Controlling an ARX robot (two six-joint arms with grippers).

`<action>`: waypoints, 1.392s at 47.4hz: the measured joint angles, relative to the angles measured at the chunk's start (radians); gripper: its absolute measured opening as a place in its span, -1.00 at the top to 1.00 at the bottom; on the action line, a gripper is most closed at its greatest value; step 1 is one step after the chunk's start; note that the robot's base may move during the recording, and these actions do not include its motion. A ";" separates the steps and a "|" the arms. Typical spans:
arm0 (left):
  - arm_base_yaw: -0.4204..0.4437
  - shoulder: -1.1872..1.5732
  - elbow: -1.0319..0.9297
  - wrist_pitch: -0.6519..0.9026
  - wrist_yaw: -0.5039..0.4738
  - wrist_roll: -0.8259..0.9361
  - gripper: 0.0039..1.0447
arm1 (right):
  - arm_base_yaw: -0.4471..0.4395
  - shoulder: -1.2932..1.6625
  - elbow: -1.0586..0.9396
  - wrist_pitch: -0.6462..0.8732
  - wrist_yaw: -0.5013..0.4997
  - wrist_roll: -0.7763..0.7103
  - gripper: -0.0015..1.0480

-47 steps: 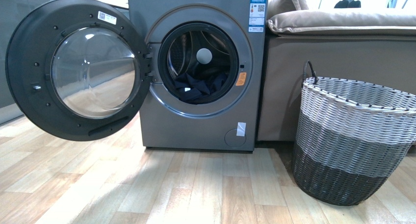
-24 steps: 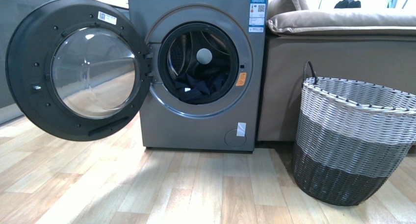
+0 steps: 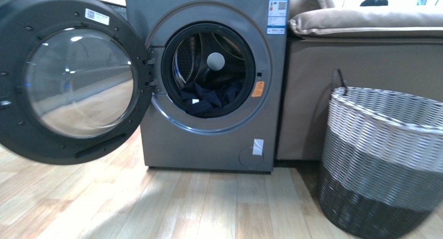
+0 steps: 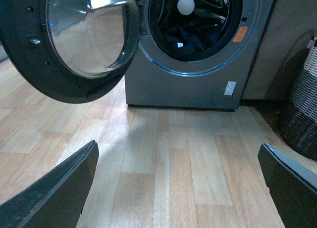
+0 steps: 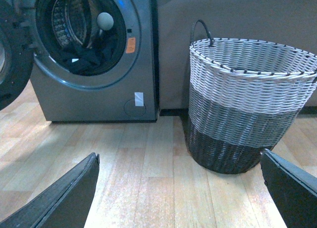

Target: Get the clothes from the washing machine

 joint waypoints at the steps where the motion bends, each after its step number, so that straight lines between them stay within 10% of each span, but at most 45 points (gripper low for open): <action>1: 0.000 0.001 0.000 0.000 0.000 0.000 -0.88 | 0.000 0.000 0.000 0.000 0.001 0.000 -0.85; 66: 0.000 0.001 0.000 0.000 0.000 0.000 -0.88 | 0.000 0.000 0.000 0.000 0.000 0.000 -0.85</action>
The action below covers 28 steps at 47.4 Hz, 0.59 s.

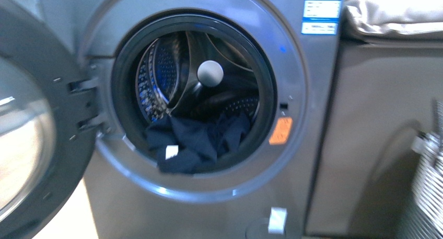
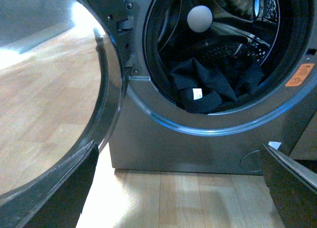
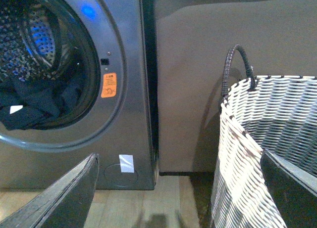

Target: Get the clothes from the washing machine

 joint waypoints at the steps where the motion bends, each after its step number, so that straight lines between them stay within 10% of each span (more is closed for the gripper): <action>1: 0.000 0.000 0.000 0.000 0.001 0.000 -0.88 | 0.000 0.000 0.000 0.000 0.001 0.000 -0.85; 28: 0.000 0.000 0.000 0.000 0.000 0.000 -0.88 | 0.000 0.000 0.000 0.000 0.000 0.000 -0.85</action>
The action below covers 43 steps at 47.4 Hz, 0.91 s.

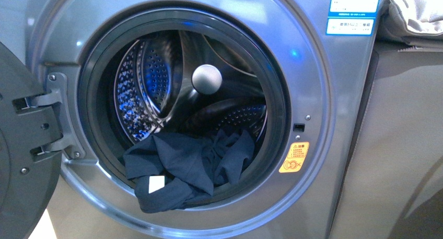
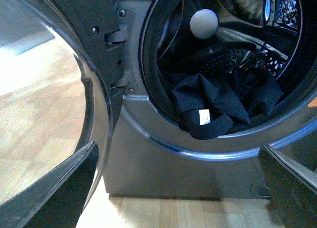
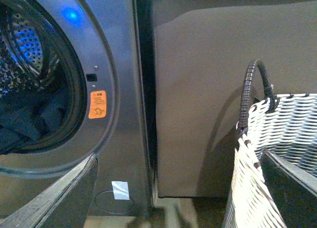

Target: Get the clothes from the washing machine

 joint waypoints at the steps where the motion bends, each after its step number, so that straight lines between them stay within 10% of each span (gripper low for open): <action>1: 0.000 0.000 0.000 0.000 0.000 0.000 -0.88 | 0.000 0.000 0.000 0.000 0.000 0.000 -0.85; 12: 0.091 0.193 0.078 -0.052 0.420 -0.108 -0.88 | 0.000 0.000 0.000 0.000 0.001 0.000 -0.85; 43: -0.180 1.258 0.514 0.528 0.245 0.008 -0.88 | 0.000 0.000 0.000 0.000 0.000 0.000 -0.85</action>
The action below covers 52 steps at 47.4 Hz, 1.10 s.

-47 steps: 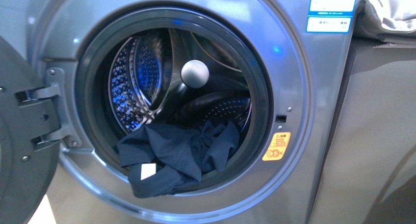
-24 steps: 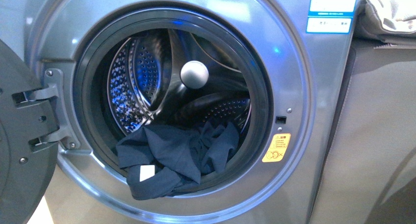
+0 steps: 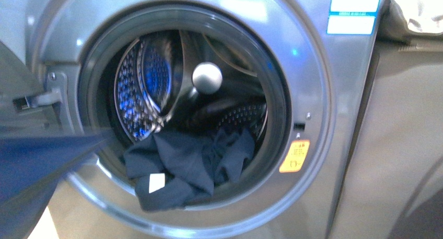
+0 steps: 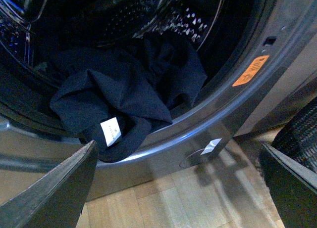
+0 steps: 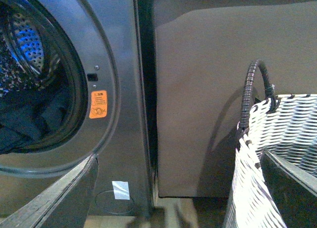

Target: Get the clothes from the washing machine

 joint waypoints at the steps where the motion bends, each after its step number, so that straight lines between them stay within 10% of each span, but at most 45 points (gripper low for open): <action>1: -0.003 0.031 0.016 0.008 0.000 0.003 -0.88 | 0.000 0.000 0.000 0.000 0.000 0.000 -0.85; 52: 0.007 0.889 0.949 -0.316 -0.143 0.097 -0.88 | 0.000 0.000 0.000 0.000 0.000 0.000 -0.85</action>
